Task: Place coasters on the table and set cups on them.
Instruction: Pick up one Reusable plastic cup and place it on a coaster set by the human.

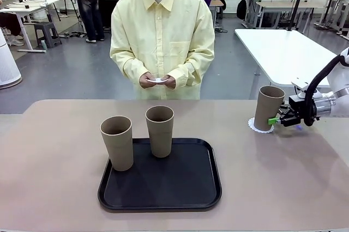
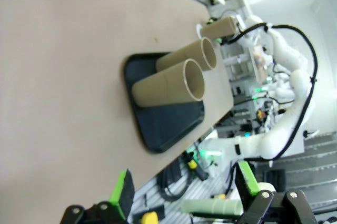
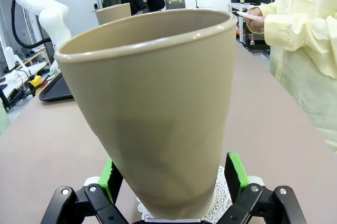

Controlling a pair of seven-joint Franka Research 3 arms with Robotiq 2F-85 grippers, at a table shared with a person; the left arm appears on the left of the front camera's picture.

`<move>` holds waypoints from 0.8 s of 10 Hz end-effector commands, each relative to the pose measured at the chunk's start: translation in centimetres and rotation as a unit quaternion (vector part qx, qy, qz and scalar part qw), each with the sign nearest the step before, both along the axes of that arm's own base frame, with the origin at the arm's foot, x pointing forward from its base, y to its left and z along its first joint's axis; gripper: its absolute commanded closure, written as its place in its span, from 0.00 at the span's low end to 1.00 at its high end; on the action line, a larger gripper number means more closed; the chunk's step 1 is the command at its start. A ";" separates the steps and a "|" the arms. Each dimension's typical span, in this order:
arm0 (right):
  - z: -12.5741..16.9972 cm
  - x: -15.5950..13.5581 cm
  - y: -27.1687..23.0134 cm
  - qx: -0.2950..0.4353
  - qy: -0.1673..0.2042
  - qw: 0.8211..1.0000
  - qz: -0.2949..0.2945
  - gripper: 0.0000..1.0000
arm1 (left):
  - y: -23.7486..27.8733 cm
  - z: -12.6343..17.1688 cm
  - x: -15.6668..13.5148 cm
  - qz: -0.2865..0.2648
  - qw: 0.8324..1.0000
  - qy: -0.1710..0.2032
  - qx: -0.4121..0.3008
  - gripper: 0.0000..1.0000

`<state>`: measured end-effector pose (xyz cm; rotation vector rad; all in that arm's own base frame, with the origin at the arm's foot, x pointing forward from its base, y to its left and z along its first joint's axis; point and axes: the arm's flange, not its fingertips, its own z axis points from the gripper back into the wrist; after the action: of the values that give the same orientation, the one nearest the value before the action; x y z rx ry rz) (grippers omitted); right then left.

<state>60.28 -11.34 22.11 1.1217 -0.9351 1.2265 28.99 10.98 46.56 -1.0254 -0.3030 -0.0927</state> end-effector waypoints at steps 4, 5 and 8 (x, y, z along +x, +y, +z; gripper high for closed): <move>0.2 0.0 -1.1 -0.021 0.015 1.000 -0.002 0.00 | 0.0 0.0 0.0 0.000 1.000 -0.008 -0.009 0.00; 0.3 -0.1 -1.4 -0.022 0.019 1.000 -0.002 0.00 | 0.0 0.0 0.0 0.000 1.000 -0.008 -0.009 0.00; 0.6 -0.5 -2.4 -0.040 0.029 0.999 -0.012 0.00 | 0.0 0.0 0.0 0.000 1.000 -0.008 -0.009 0.00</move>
<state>59.72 -13.59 22.09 1.0934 -0.8981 1.1980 28.99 10.98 46.56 -1.0254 -0.3030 -0.0927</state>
